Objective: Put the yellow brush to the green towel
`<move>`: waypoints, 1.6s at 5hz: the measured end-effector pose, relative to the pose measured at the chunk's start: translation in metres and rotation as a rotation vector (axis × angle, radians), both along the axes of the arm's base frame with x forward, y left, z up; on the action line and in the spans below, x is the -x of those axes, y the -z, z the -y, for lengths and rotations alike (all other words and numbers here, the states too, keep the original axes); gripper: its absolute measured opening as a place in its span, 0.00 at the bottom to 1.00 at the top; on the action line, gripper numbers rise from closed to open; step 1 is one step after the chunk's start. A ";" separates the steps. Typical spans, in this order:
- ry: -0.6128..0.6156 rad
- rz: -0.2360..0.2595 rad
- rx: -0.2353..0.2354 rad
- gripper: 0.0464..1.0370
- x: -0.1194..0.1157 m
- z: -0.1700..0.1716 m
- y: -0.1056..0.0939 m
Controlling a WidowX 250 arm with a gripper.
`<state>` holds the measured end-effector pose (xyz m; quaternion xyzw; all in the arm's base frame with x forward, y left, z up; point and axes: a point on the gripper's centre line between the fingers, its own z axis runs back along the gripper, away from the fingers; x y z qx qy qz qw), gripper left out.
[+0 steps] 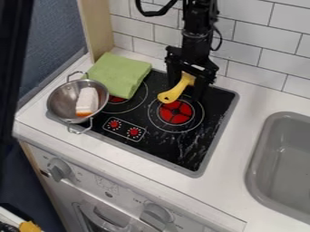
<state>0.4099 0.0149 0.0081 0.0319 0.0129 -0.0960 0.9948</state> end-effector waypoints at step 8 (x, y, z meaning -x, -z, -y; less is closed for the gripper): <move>-0.235 0.057 0.056 0.29 0.040 -0.110 -0.047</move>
